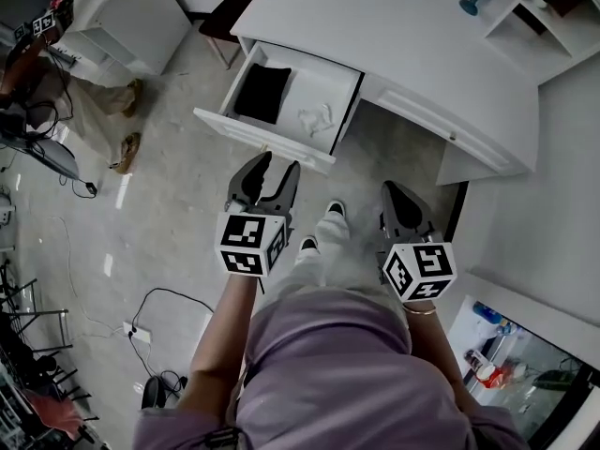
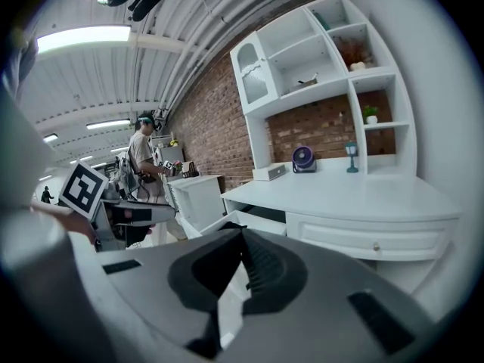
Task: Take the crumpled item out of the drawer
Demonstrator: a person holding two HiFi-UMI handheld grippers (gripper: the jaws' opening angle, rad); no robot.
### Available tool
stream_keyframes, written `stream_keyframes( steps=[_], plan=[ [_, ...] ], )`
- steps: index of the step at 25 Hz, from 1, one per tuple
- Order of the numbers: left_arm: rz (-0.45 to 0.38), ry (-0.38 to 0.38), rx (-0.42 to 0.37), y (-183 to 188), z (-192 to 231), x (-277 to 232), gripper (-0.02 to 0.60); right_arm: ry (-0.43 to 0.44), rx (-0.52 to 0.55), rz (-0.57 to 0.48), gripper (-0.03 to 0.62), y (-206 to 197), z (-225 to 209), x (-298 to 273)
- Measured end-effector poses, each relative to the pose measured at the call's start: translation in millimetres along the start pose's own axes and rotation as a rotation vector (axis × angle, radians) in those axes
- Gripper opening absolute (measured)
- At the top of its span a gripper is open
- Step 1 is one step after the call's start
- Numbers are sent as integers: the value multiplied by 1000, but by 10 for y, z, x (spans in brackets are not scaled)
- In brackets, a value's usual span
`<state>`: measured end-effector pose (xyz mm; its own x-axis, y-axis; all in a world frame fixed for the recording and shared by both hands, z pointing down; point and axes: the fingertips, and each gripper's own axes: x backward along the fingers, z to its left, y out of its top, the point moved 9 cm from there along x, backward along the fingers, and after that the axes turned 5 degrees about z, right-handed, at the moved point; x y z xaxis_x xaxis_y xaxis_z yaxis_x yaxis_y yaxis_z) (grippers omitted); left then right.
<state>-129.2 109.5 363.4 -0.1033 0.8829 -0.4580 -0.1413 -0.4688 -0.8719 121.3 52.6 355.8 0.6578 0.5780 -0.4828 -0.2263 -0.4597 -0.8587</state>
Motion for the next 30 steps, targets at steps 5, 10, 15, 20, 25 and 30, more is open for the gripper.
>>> stream_keyframes(
  steps=[5,10,15,20,25,30],
  plan=[
    [41,29,9,183,87,-447,189,28,6,-17,3,271,-306,-311],
    [70,57,-15,375,137,-816,212,46,13,-13,3,465,-596,-534],
    [88,65,-45,518,134,-1064,216,74,17,-21,3,584,-760,-673],
    [118,55,-103,622,155,-1189,222,91,29,-30,3,658,-804,-741],
    [182,28,-192,650,235,-1333,227,75,23,-41,3,717,-835,-779],
    [304,-50,-270,627,348,-1619,233,45,12,-44,3,792,-875,-867]
  ],
)
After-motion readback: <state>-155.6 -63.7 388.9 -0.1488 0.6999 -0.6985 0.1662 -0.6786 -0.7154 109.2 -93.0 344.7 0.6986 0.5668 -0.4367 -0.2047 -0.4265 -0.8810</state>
